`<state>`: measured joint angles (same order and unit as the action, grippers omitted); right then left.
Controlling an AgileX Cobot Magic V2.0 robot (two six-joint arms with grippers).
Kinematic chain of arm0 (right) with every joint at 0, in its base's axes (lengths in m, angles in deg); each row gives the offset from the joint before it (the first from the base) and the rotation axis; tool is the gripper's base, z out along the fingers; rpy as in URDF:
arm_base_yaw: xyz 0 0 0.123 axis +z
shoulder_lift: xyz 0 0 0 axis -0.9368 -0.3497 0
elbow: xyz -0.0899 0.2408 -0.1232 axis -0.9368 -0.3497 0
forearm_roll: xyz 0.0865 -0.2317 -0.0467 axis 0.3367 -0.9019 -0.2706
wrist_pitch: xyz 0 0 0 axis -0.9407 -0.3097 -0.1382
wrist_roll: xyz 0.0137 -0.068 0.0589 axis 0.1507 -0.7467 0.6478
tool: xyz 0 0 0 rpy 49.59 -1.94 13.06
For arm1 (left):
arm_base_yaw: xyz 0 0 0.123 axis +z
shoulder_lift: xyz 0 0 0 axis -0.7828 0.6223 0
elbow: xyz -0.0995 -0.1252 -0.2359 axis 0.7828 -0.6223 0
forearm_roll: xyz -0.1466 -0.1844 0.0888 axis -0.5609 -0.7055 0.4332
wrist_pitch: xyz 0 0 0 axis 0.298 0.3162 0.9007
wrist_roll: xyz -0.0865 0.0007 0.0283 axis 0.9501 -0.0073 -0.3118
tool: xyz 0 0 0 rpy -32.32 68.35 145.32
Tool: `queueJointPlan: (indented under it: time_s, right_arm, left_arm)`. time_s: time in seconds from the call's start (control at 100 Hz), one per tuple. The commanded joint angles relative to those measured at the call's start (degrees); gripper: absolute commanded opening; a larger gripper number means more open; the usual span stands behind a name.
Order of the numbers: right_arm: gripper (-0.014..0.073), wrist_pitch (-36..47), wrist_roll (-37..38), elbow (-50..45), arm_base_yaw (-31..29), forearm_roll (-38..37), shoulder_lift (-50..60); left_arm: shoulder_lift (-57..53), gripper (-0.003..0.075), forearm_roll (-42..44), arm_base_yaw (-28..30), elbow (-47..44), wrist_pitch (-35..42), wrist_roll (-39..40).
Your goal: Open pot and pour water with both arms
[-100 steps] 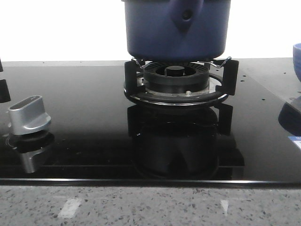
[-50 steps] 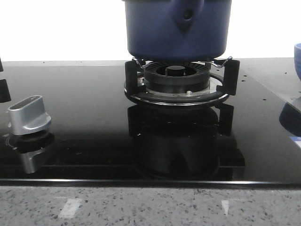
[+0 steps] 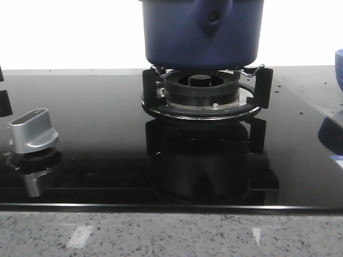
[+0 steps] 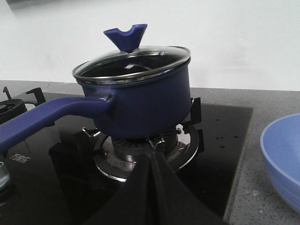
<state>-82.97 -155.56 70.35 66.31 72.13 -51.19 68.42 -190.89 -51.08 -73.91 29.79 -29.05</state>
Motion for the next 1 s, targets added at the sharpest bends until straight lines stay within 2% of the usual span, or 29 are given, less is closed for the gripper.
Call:
queueJointPlan:
  time_s: [0.0,0.16,0.23,0.27,0.32,0.35,0.37,0.39,0.42,0.47,0.51,0.56,0.61,0.78,0.99]
  right_arm:
    - [-0.0056,1.1,-0.88,1.42,0.1,1.74,-0.28]
    - [-0.0056,1.1,-0.88,1.42,0.1,1.74,-0.28]
    - [-0.0056,1.1,-0.88,1.42,0.1,1.74,-0.28]
    - [-0.0056,1.1,-0.88,1.42,0.1,1.74,-0.28]
    - [-0.0056,1.1,-0.88,1.42,0.1,1.74,-0.28]
    - [-0.0056,1.1,-0.88,1.42,0.1,1.74,-0.28]
    - [-0.0056,1.1,-0.88,1.42,0.1,1.74,-0.28]
    - [-0.0056,1.1,-0.88,1.42,0.1,1.74,-0.28]
    - [-0.0056,1.1,-0.88,1.42,0.1,1.74,-0.28]
    - [-0.0056,1.1,-0.88,1.42,0.1,1.74,-0.28]
    - [-0.0056,1.1,-0.88,1.42,0.1,1.74,-0.28]
    - [-0.0056,1.1,-0.88,1.42,0.1,1.74,-0.28]
    - [-0.0056,1.1,-0.88,1.42,0.1,1.74,-0.28]
    - [-0.0056,1.1,-0.88,1.42,0.1,1.74,-0.28]
    - [-0.0056,1.1,-0.88,1.42,0.1,1.74,-0.28]
  left_arm:
    - [0.61,-0.002,-3.14,-0.23,1.39,-1.36,0.09]
    - [0.61,-0.002,-2.22,-0.23,1.39,-0.06,0.54]
    - [0.85,-0.002,3.39,0.1,2.03,3.02,6.23]
    - [1.0,-0.002,9.21,0.68,2.56,5.22,14.43]
    - [1.0,-0.002,21.51,1.42,3.0,7.95,27.94]
    - [1.0,-0.002,32.26,1.74,2.99,9.38,39.33]
    - [1.0,-0.002,39.25,2.03,2.99,10.1,44.1]
    - [1.0,-0.002,44.05,2.16,2.99,10.43,51.45]
    - [1.0,-0.002,56.12,2.28,2.73,10.8,63.5]
    - [1.0,-0.002,71.18,2.28,2.27,10.93,78.54]
    - [1.0,-0.002,81.09,1.92,1.67,10.93,87.17]
    - [1.0,-0.002,88.99,1.66,0.73,11.08,96.19]
    - [1.0,-0.002,92.74,1.37,-0.55,11.51,99.02]
    - [-0.6,-0.002,97.58,0.05,-3.98,12.07,99.12]
    - [-2.66,-0.002,97.58,-2.43,-10.75,22.23,99.12]
